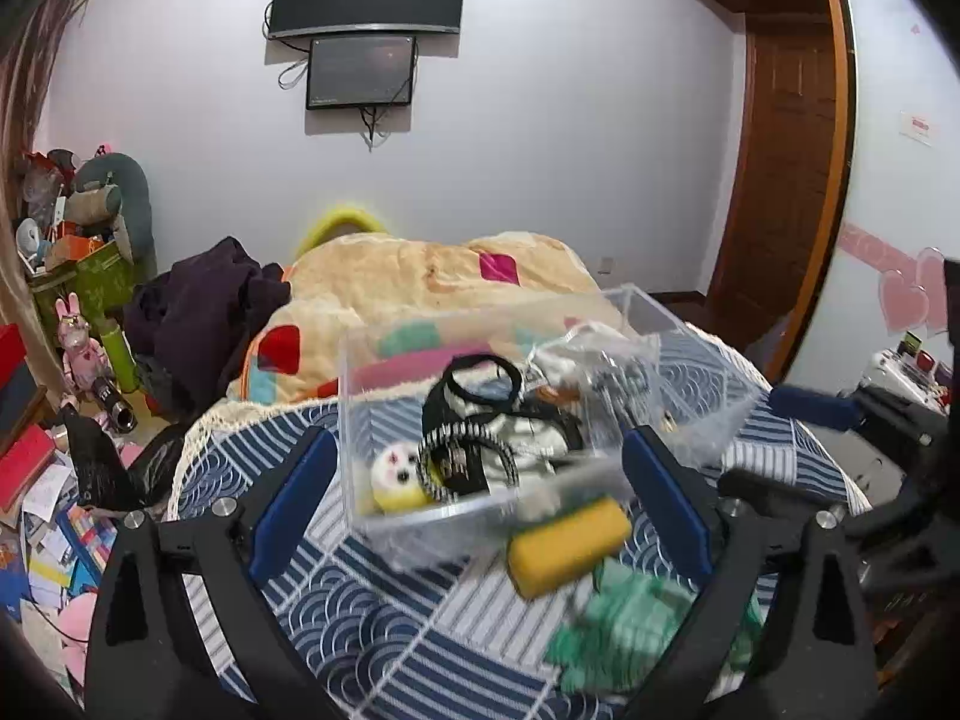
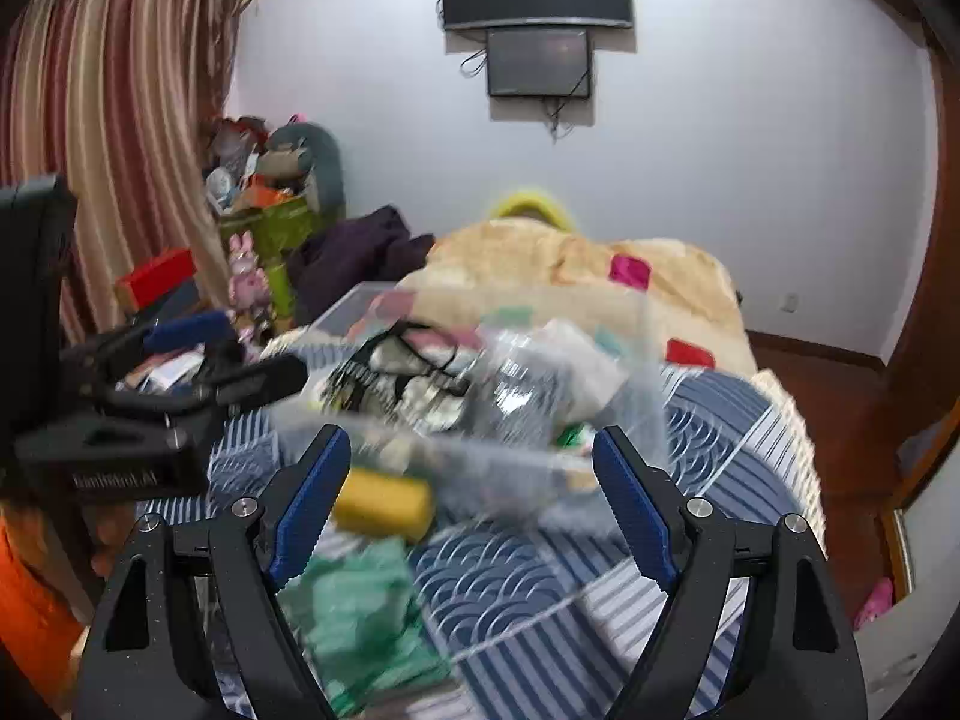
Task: Organize soft objects
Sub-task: 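Grasp the green knit glove with the right tool while the left tool grasps the yellow sponge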
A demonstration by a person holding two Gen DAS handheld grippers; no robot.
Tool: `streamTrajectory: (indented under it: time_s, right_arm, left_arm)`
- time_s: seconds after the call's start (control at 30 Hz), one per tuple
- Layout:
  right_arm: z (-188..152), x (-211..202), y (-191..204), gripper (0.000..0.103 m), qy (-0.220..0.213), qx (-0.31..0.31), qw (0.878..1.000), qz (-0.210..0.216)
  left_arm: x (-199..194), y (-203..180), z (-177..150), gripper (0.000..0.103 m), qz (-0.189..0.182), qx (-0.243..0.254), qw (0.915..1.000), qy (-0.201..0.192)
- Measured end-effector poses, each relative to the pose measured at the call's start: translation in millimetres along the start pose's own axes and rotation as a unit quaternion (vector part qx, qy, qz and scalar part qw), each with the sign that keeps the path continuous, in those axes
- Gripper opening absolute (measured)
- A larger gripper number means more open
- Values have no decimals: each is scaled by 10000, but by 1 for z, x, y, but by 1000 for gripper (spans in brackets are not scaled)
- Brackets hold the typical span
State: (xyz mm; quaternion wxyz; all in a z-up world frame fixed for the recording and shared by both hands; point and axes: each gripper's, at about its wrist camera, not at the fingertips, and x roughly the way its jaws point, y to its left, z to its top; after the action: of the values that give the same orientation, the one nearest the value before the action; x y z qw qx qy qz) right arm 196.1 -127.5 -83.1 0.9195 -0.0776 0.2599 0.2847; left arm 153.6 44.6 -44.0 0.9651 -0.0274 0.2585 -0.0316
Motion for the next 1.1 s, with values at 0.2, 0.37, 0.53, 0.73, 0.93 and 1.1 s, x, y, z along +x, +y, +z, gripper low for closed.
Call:
streamTrajectory:
  time_s: [0.2,0.37,0.53,0.73,0.93,1.1]
  right_arm:
    - [-35,29,18,81,684,-34,9966,456]
    - [-51,47,23,68,1097,-115,9918,640]
    - [-58,48,22,31,1162,-145,9906,707]
    - [-66,22,2,19,917,117,9945,489]
    - [-67,-11,-36,19,516,679,9963,124]
    - [-65,-22,-47,19,311,826,9961,-52]
  left_arm:
    - [-4,2,-33,98,8,81,9992,389]
    - [-2,4,-61,98,-10,62,9972,741]
    - [8,1,-70,98,-88,-28,9957,921]
    - [25,-15,-65,98,-243,-64,9954,929]
    - [50,-39,-54,97,-258,17,9953,931]
    - [64,-48,-49,85,-103,-31,9953,959]
